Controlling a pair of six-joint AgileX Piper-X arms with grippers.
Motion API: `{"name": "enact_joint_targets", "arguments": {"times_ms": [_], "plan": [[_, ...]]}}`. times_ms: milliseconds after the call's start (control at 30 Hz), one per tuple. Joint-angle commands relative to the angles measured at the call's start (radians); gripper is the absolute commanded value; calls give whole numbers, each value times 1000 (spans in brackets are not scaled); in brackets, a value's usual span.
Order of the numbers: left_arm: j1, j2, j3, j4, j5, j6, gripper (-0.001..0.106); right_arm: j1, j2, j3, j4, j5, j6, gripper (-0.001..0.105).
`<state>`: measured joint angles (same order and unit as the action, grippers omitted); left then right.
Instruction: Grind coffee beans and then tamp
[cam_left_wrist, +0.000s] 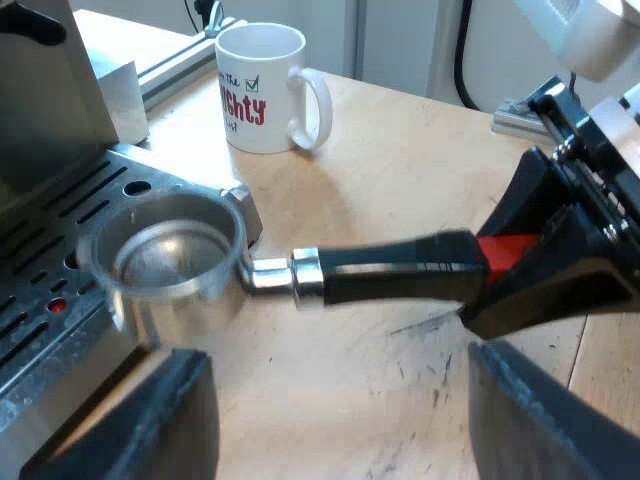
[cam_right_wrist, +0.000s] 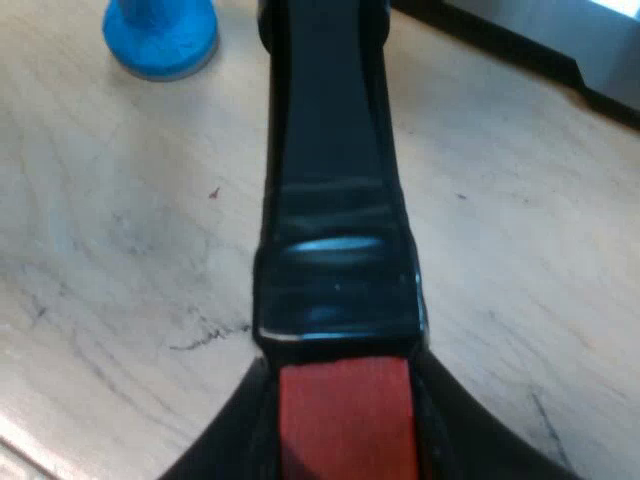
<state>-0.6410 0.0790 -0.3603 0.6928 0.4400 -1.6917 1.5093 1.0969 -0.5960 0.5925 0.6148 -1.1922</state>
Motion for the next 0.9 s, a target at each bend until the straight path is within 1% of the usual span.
{"name": "enact_joint_targets", "arguments": {"times_ms": [33,67,267,433,533,633,733,767,800,900], "plan": [[-4,-4,-6,-9,12,0,56,-3,-14,15,-83,-21,-79,0],[-4,-4,-6,-9,12,0,56,-6,-14,32,-112,-32,-99,0],[-4,-4,-6,-9,12,0,56,-9,-14,83,-184,-28,-99,0],[-4,-4,-6,-9,12,0,56,-63,-14,112,-217,-36,-99,0],[-4,-4,-6,-9,12,0,56,-125,-14,132,-255,-87,-102,0],[-4,-4,-6,-9,12,0,56,-159,-14,146,-290,-151,-174,0],[-4,-4,-6,-9,12,0,56,-170,-14,152,-308,-156,-236,0],[-4,-4,-6,-9,12,0,56,-170,-14,152,-308,-156,-272,0],[-4,-4,-6,-9,12,0,56,-170,-14,152,-308,-156,-282,0],[-4,-4,-6,-9,12,0,56,-170,-7,152,-308,-156,-287,0]]}}
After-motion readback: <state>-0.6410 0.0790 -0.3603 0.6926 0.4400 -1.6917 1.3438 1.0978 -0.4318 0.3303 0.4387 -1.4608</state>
